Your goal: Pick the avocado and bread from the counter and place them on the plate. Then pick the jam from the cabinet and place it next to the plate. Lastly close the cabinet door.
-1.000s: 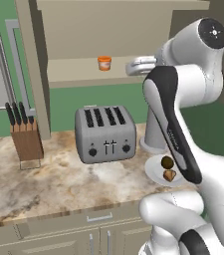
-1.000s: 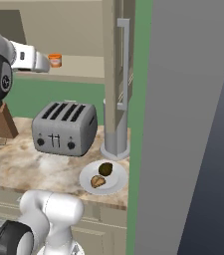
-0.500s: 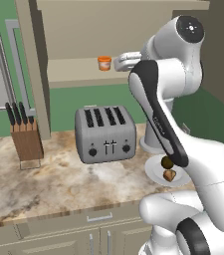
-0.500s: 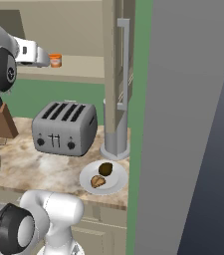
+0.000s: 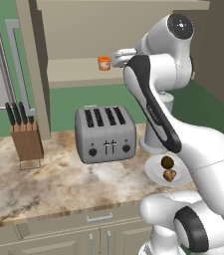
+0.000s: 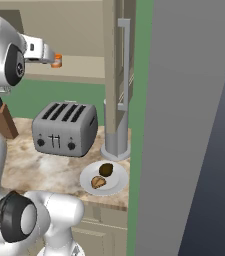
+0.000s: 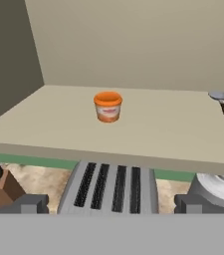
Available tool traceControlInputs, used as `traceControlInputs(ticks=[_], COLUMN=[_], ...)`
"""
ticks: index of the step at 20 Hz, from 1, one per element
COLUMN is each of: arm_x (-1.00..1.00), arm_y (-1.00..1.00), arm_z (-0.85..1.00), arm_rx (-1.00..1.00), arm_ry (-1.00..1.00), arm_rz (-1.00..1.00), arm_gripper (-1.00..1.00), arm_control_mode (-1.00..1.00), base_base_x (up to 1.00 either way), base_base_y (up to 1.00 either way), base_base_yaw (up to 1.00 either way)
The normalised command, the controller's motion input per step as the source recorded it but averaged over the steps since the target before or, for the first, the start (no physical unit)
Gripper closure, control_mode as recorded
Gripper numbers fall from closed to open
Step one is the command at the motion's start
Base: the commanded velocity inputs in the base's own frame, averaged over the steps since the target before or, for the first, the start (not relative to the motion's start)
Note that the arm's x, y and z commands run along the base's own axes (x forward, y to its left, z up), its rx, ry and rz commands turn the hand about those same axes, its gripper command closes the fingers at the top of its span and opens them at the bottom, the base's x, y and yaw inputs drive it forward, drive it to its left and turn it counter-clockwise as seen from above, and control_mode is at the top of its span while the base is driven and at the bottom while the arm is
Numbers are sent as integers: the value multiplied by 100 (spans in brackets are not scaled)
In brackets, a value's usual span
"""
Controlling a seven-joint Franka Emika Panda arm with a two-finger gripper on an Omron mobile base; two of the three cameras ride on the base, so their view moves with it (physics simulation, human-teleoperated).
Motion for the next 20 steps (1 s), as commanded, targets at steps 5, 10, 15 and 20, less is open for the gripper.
traceControlInputs(ticks=[5,10,15,20], arm_x=[26,31,37,33], arm_y=[13,4,0,0], arm_z=[0,0,-6,-9], arm_rx=[0,0,0,0], arm_ry=[0,0,2,3], arm_rz=[0,1,3,2], arm_gripper=[-100,-100,-100,-100], arm_control_mode=[-100,-100,-100,-100], base_base_x=[0,0,0,0], base_base_y=[0,0,0,0], base_base_yaw=[0,0,0,0])
